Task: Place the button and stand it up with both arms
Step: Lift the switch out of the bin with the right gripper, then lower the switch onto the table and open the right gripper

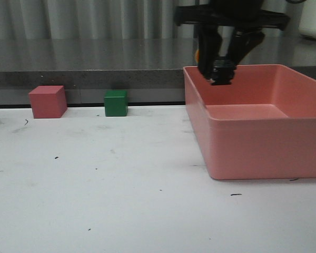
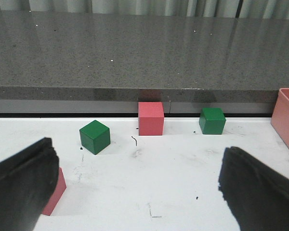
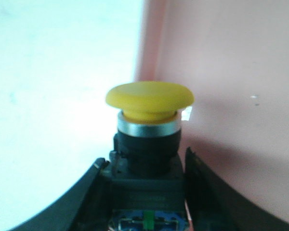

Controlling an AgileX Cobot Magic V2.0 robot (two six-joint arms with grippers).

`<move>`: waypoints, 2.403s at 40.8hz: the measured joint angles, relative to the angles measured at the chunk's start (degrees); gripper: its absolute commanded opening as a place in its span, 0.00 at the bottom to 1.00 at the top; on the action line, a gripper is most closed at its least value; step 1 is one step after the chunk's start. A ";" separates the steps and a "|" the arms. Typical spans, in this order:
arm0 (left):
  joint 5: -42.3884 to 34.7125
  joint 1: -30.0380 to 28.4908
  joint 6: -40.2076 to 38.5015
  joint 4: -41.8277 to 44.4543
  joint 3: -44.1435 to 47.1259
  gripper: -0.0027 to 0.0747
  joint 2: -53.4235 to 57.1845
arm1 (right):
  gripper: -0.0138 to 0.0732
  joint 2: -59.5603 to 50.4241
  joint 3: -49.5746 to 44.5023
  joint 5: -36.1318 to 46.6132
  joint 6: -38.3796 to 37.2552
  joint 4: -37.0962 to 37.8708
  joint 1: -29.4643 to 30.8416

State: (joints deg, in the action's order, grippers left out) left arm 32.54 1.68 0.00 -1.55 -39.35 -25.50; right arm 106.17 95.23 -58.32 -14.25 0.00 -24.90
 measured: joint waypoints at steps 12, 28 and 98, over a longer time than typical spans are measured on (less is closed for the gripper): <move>0.00 0.00 0.00 0.00 0.00 0.88 0.00 | 0.44 7.07 11.14 -4.58 -7.11 1.89 -13.45; 0.00 0.31 0.00 0.00 0.00 0.88 0.00 | 0.44 26.26 31.04 -11.97 -19.11 3.29 -19.25; 0.00 0.33 0.00 0.00 0.00 0.88 0.00 | 0.74 18.61 35.25 -12.93 -6.14 7.29 -19.25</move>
State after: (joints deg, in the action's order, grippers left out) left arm 32.54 2.01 0.00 -1.55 -39.35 -25.50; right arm 124.78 130.48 -71.25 -20.40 7.29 -44.15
